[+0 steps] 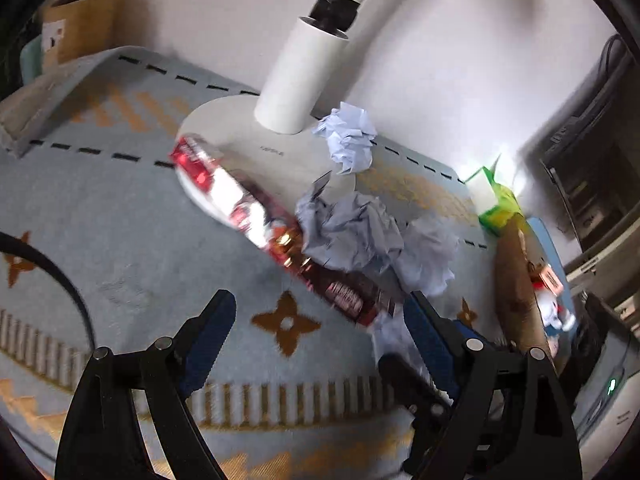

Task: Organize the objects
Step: 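Move both tools to crumpled paper balls near the lamp base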

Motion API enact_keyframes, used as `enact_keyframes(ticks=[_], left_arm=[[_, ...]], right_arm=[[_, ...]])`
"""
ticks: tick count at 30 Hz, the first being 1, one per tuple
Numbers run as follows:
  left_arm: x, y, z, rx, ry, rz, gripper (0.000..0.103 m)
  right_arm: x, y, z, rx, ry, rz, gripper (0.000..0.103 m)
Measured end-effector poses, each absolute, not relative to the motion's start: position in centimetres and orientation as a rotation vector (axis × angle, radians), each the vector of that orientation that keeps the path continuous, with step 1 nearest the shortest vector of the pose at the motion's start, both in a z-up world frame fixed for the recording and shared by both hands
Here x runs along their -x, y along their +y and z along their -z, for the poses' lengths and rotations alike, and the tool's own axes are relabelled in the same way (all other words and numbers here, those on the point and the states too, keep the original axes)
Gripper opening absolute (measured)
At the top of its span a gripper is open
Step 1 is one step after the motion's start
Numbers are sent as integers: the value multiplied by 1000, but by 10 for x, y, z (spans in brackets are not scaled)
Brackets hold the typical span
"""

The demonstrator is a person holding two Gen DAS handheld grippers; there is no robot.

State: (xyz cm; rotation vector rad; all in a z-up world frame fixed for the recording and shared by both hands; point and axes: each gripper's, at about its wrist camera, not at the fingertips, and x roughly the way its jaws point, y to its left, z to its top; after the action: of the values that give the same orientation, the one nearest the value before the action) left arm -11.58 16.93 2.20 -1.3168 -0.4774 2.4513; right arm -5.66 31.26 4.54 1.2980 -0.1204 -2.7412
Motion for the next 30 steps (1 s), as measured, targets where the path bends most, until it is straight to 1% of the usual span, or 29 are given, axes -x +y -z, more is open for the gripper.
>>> enact_keyframes(ticks=[1, 2, 3, 5, 7, 11, 15, 16, 17, 18, 21, 25, 27, 30], left_arm=[[120, 170, -22, 1312, -478, -2451, 85], [124, 173, -22, 1306, -478, -2464, 85], [128, 176, -22, 1302, -481, -2492, 85], [135, 181, -18, 1344, -460, -2518, 85], [139, 186, -11, 1396, -433, -2530, 85], [133, 194, -11, 1356, -391, -2587, 85], [129, 200, -9, 1314, -317, -2642, 85], [127, 201, -9, 1313, -277, -2635, 80], [126, 199, -9, 1324, -234, -2626, 69], [123, 196, -10, 1333, -194, -2619, 65], [105, 170, -15, 1356, -116, -2603, 63], [80, 128, -19, 1357, -177, -2565, 63], [74, 112, -23, 1354, -202, -2558, 62], [75, 115, -29, 1306, -264, -2454, 62]], right_arm=[[58, 315, -42, -1295, -112, 2749, 85], [59, 318, -40, -1308, -141, 2722, 68], [59, 323, -40, -1291, -210, 2671, 56], [56, 328, -42, -1270, -244, 2686, 45], [52, 334, -43, -1275, -273, 2697, 45], [49, 343, -45, -1288, -329, 2685, 45], [49, 339, -44, -1284, -318, 2673, 45], [48, 337, -44, -1284, -310, 2668, 45], [48, 336, -44, -1281, -301, 2668, 45], [47, 335, -44, -1278, -294, 2669, 45], [47, 336, -42, -1290, -314, 2658, 45], [46, 339, -42, -1294, -369, 2623, 45], [45, 336, -43, -1289, -364, 2617, 45], [44, 331, -42, -1289, -342, 2609, 45]])
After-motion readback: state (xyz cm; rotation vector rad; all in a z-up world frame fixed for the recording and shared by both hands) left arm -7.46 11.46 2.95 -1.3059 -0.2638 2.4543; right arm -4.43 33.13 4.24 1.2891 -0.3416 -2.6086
